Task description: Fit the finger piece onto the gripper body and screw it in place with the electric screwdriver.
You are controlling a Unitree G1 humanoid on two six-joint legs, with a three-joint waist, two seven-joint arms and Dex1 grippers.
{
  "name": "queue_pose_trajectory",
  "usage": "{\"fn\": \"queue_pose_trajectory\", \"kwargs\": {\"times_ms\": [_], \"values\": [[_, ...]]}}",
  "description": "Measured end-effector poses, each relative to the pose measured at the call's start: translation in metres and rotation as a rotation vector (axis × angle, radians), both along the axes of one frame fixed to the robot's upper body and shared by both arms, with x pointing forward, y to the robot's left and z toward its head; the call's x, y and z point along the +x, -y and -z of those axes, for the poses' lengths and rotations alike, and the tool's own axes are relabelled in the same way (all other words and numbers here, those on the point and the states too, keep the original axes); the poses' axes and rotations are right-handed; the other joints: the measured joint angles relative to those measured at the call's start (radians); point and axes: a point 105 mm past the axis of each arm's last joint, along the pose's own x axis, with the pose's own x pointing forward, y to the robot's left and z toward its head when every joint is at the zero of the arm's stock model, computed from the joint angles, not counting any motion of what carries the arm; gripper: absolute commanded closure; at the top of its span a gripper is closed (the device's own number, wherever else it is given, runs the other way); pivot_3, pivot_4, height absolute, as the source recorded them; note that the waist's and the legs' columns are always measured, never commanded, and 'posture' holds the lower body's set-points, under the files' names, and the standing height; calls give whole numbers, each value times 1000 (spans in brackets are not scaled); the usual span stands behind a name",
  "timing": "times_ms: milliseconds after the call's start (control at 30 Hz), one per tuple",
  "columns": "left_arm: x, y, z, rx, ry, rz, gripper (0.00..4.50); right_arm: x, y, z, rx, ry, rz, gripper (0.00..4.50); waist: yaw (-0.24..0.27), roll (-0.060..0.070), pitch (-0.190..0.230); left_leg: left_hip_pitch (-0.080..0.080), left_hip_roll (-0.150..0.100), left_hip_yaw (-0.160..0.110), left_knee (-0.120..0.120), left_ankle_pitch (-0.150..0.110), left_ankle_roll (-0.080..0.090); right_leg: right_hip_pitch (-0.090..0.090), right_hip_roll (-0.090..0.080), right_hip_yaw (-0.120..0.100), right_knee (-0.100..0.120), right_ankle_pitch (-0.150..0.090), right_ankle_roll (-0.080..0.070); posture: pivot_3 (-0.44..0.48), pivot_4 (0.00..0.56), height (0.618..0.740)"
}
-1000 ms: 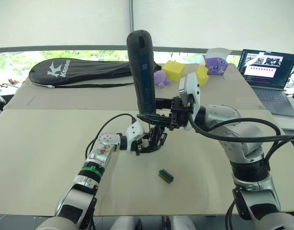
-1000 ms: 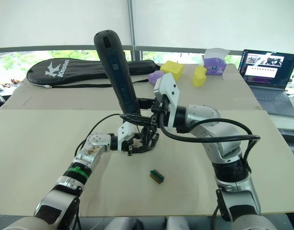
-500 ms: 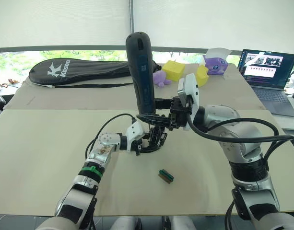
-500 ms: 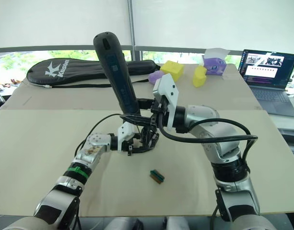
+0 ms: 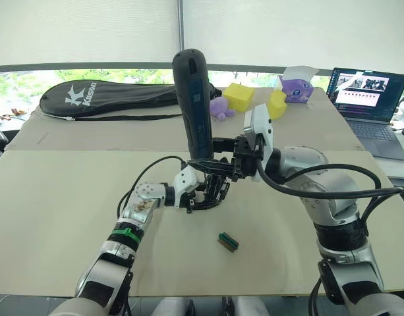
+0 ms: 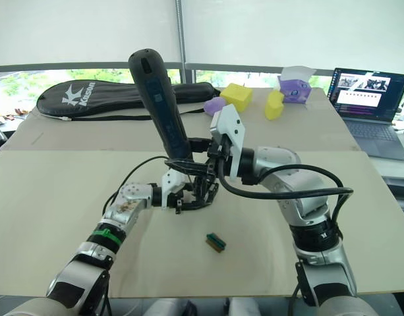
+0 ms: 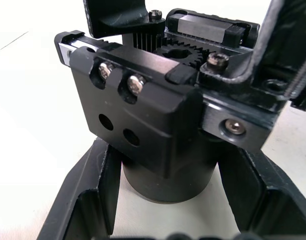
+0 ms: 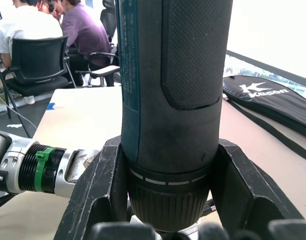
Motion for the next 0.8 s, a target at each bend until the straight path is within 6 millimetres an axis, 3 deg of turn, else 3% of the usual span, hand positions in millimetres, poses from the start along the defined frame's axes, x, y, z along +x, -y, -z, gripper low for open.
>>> {"fn": "queue_pose_trajectory", "kwargs": {"times_ms": [433, 800], "values": [[0, 0, 0, 0, 0, 0, 2197, 0, 0, -1, 1, 4, 1, 2582, 0, 0, 0, 0, 0, 0, 0, 0, 0, 0, 0, 0, 0, 0, 0, 0, 150, 740], [0, 0, 0, 0, 0, 0, 2197, 3, 9, -17, 102, -50, 49, 2582, 0, 0, 0, 0, 0, 0, 0, 0, 0, 0, 0, 0, 0, 0, 0, 0, 150, 740]]}}
